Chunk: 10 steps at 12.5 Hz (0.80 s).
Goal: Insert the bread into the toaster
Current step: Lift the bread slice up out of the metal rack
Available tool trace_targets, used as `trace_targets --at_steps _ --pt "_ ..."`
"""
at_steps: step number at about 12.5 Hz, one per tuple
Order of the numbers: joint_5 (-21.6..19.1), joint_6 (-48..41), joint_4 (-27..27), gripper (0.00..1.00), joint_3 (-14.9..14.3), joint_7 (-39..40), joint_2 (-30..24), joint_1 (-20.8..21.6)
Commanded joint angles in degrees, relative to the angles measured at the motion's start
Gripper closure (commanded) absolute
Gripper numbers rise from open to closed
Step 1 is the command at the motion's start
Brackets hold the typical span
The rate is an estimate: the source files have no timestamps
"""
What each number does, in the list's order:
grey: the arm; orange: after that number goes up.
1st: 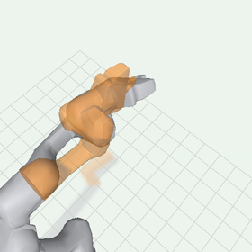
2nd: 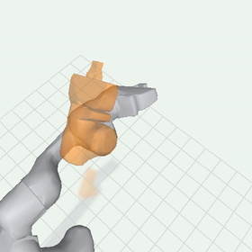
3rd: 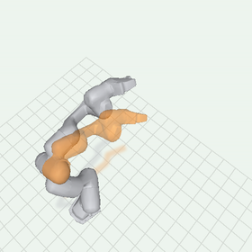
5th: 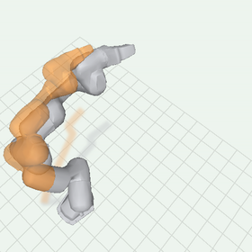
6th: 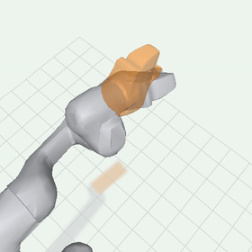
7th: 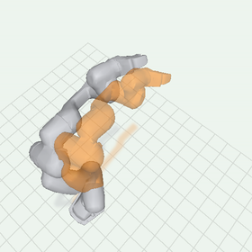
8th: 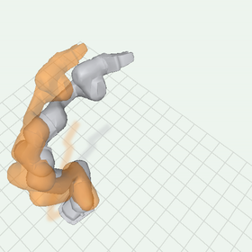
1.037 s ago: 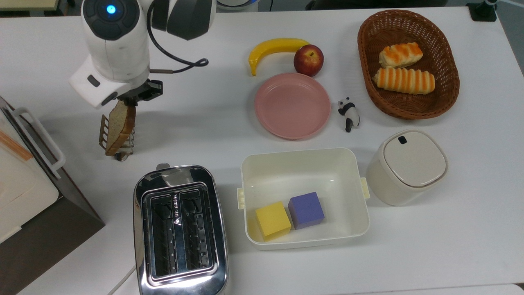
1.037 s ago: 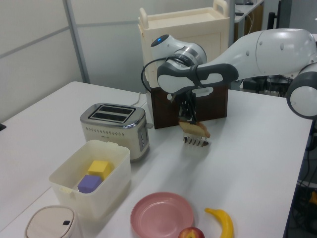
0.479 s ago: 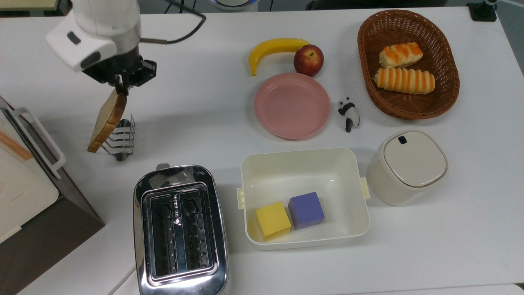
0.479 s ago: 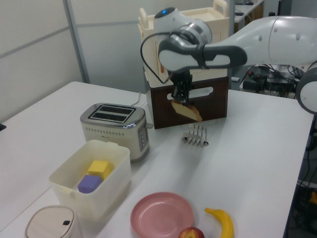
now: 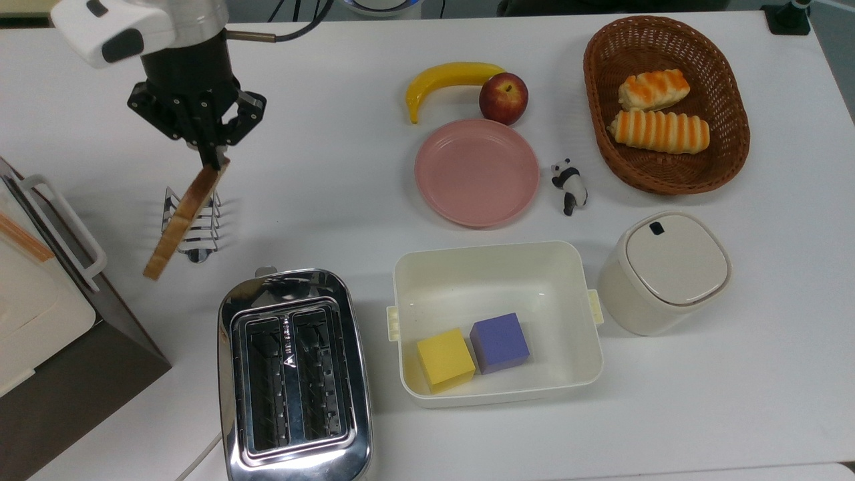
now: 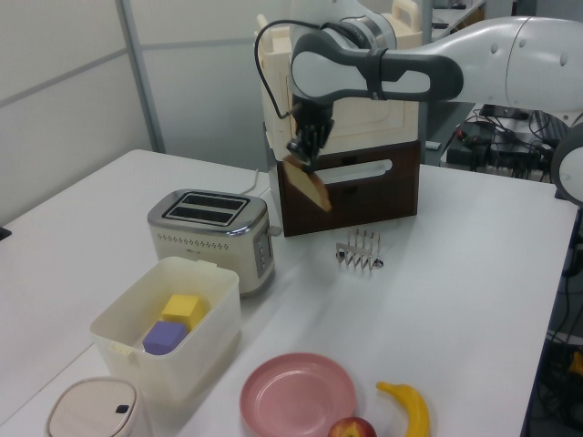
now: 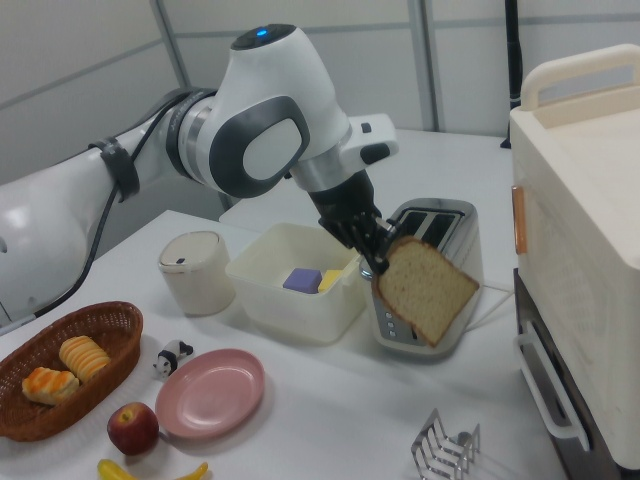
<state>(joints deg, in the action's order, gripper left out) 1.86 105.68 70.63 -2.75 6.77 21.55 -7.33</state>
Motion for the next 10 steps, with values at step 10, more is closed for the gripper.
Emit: trace_targets --at_steps 10 --pt "-18.3 27.3 1.8 1.0 2.0 -0.6 0.2 0.4"
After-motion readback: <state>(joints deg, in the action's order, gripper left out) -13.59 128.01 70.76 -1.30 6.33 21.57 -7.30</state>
